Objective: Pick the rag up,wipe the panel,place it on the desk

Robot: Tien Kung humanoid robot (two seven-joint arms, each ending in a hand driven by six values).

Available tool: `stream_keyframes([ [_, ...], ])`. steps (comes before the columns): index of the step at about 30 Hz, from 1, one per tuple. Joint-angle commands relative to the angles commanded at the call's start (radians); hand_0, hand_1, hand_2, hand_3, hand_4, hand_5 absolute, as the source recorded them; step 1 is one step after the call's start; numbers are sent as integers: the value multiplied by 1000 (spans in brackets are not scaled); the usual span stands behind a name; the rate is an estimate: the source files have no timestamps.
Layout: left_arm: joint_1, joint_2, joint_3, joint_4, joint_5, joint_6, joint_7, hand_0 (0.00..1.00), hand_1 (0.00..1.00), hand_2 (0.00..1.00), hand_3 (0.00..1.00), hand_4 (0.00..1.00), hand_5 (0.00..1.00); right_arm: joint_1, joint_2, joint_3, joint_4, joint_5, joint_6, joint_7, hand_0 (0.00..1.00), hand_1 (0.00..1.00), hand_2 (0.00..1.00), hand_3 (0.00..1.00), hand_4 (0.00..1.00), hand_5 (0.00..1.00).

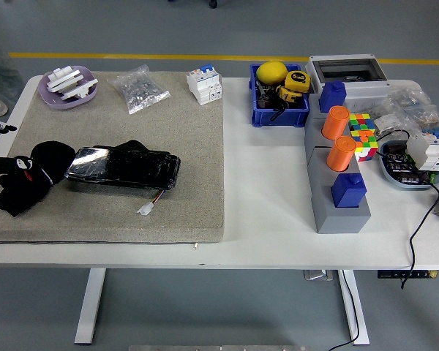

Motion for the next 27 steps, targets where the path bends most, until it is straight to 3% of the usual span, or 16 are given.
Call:
stream_keyframes([
  [9,-28,-21,16,39,-26,14,-10,884,906,903,842,986,356,4,1,-4,0,6,-2,3,714,524,640,627,998,556],
  [24,-69,-79,60,126,-67,39,-31,868,886,889,830,998,369,7,2,-5,-1,8,-7,8,714,523,640,628,998,556],
  [25,-74,-83,66,136,-72,41,-32,810,857,874,821,998,373,7,2,-6,-2,11,-7,10,714,522,640,628,998,556],
  [27,-81,-88,75,156,-81,41,-34,810,857,874,821,998,373,9,1,-11,-2,16,-8,12,714,522,640,628,998,556],
])
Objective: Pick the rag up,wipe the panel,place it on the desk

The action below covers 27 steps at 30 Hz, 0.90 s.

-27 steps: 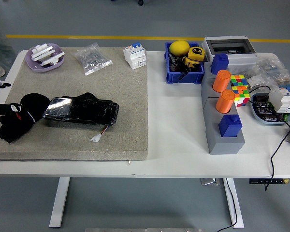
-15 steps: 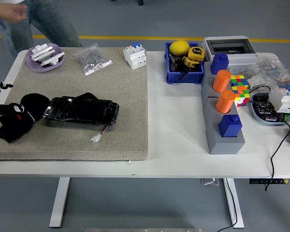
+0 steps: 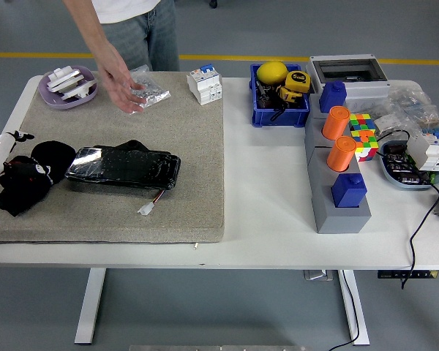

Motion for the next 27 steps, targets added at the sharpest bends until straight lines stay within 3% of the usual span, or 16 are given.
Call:
stream_keyframes([
  [3,-9,-7,11,24,-11,9,-5,810,857,874,821,998,373,3,0,-1,0,1,-1,1,714,522,640,628,998,556],
  [4,-11,-10,12,29,-11,11,-5,707,824,857,818,998,364,3,0,-1,0,1,-1,1,712,522,640,629,998,555],
  [9,-22,-18,22,45,-21,25,-10,707,824,857,818,998,364,3,-1,-2,-1,5,-2,3,712,522,640,629,998,555],
  [10,-23,-18,24,47,-22,26,-10,539,751,832,780,986,345,3,-1,-3,-1,7,-2,4,713,523,640,628,998,555],
  [15,-28,-21,33,60,-28,35,-12,539,751,832,780,986,345,4,0,-19,-3,30,-5,14,713,523,640,628,998,555],
  [16,-29,-21,35,63,-28,34,-12,451,653,812,719,952,272,5,0,-19,-4,30,-5,15,712,524,640,627,998,555],
  [21,-31,-22,45,72,-26,30,-4,451,653,812,719,952,272,6,-1,-21,-5,35,-9,19,712,524,640,627,998,555],
  [22,-32,-23,46,73,-27,31,-4,387,518,786,657,889,184,6,-1,-19,-5,33,-9,19,712,523,639,627,998,555],
  [27,-33,-26,58,76,-28,56,-4,387,518,786,657,889,184,8,-2,-14,-4,24,-8,15,712,523,639,627,998,555],
])
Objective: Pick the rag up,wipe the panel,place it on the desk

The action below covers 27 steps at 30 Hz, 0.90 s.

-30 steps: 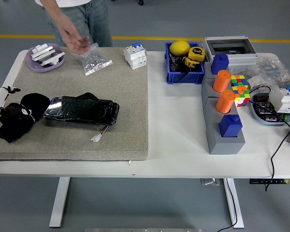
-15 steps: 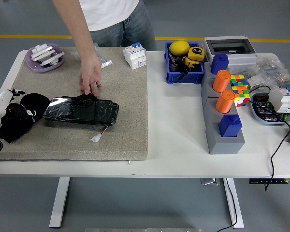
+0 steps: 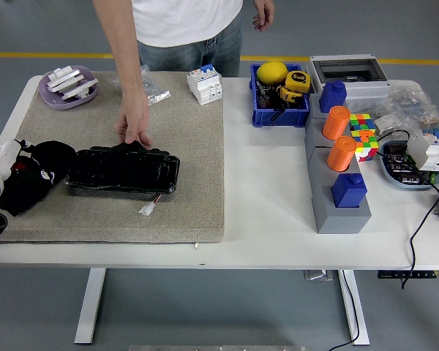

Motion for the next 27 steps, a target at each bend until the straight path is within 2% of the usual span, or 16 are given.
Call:
stream_keyframes([
  [1,0,-1,1,0,-4,5,-1,360,394,762,638,811,119,0,0,5,0,-6,0,-2,712,524,639,627,998,554],
  [6,-1,-3,13,5,-15,37,-8,360,394,762,638,811,119,0,-1,13,1,-16,0,-6,712,524,639,627,998,554],
  [7,-1,-4,14,7,-18,45,-9,338,292,670,590,715,84,-1,-1,10,1,-14,1,-5,712,525,639,626,998,554],
  [12,2,-5,19,11,-18,69,-10,338,292,670,590,715,84,-3,-2,12,1,-15,0,-5,712,525,639,626,998,554],
  [13,3,-5,19,12,-18,78,-12,322,245,585,563,464,2,-4,-2,14,1,-17,-1,-5,712,524,639,626,998,553],
  [18,7,-4,27,16,-5,118,-16,322,245,585,563,464,2,-5,-4,7,0,-10,-1,-2,712,524,639,626,998,553],
  [19,8,-4,29,16,3,127,-14,307,192,528,486,191,2,-5,-4,7,0,-9,-1,-2,710,524,639,627,998,552],
  [24,13,0,32,12,19,141,-4,307,192,528,486,191,2,-7,-5,12,-1,-15,0,-3,710,524,639,627,998,552],
  [25,15,1,32,9,24,143,-3,293,186,511,448,183,2,-7,-5,14,-1,-18,0,-4,711,524,639,626,998,551],
  [27,21,3,27,-5,34,144,-1,293,186,511,448,183,2,-8,-5,17,-1,-20,0,-6,711,524,639,626,998,551],
])
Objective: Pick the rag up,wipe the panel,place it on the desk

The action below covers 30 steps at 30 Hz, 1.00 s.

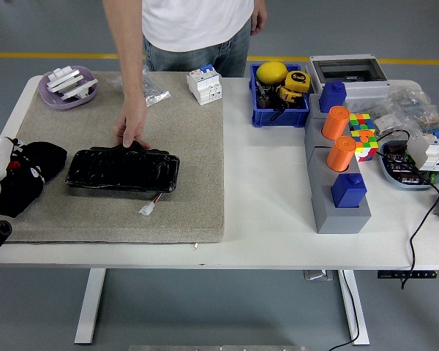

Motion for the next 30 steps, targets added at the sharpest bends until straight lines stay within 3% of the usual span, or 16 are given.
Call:
stream_keyframes([
  [12,54,7,-88,-233,129,-4,64,288,179,508,453,193,2,-5,1,-7,1,3,4,3,711,523,639,626,998,549],
  [18,58,5,-76,-258,129,-4,77,280,177,506,454,190,2,-9,2,-8,0,7,5,3,711,524,639,626,998,550],
  [30,31,-48,-20,-227,111,9,82,279,177,506,456,187,2,-4,2,-4,0,5,4,3,711,523,639,626,998,552],
])
